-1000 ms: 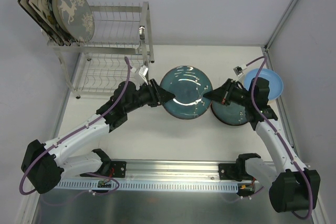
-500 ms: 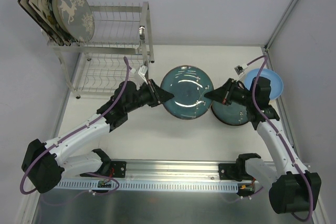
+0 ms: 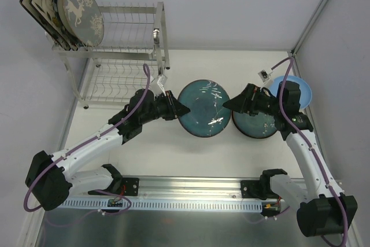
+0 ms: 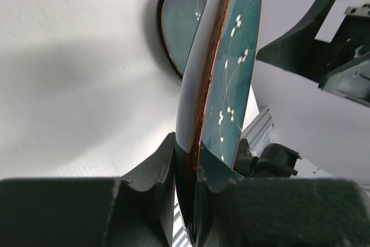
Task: Load the plates into the dish rack
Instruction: Pass the plate from the right arm to the left
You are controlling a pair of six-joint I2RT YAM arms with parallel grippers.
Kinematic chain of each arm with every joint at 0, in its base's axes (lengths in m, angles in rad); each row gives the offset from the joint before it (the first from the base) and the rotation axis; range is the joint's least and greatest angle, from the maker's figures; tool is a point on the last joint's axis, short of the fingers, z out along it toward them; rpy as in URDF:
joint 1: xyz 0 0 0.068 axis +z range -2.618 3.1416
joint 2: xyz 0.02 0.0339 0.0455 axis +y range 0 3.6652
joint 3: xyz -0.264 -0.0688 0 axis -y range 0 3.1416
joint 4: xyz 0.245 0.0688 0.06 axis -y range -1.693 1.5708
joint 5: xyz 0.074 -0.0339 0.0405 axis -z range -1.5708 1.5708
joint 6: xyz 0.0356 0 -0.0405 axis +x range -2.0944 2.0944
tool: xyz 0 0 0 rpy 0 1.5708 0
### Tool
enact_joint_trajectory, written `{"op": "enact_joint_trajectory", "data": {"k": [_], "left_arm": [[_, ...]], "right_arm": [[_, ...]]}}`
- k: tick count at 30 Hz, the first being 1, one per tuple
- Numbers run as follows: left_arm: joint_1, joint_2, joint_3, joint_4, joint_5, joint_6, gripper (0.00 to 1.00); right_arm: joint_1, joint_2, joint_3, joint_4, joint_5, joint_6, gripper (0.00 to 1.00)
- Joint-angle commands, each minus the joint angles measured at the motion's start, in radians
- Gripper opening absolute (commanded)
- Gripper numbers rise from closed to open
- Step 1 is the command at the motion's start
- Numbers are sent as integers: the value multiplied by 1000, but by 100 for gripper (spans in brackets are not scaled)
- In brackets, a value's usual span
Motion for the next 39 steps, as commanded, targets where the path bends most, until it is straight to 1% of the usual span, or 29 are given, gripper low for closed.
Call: {"op": "enact_joint_trajectory", "data": {"k": [1,3,4,6,7,9,12,21,23,24,33,35,39], "left_arm": [[-18,-26,97,159,20,55,0],[-26,-30,102,159,23,73,0],[-26,-30,105,159,23,93,0],[-33,-35,113,159,27,116,0],[-37,-37,116,159,25,139,0],[-40,-40,131,159,27,168,0],[-43,-41,153,154,22,231,0],[-43,2,286,100,-3,383,0],[-43,20,333,97,-7,409,0],[-43,28,353,96,-19,438,0],[-38,167,643,68,-67,567,0],[-34,201,692,67,-79,593,0],[-9,252,844,73,-107,635,0]], "right_arm": [[2,-15,77,-77,62,-80,100],[2,-12,110,-140,102,-113,99],[-1,-4,122,-166,155,-126,99],[-4,2,159,-241,212,-158,100],[-7,2,166,-255,269,-162,99],[-15,-7,174,-292,327,-172,100],[-30,-25,169,-338,490,-166,100],[-47,-136,127,-392,771,-162,100],[-47,-150,122,-404,806,-156,100],[-47,-163,119,-407,859,-155,100],[-47,-174,91,-432,851,-173,99],[-47,-180,85,-435,848,-181,100],[-47,-177,84,-438,828,-195,100]]}}
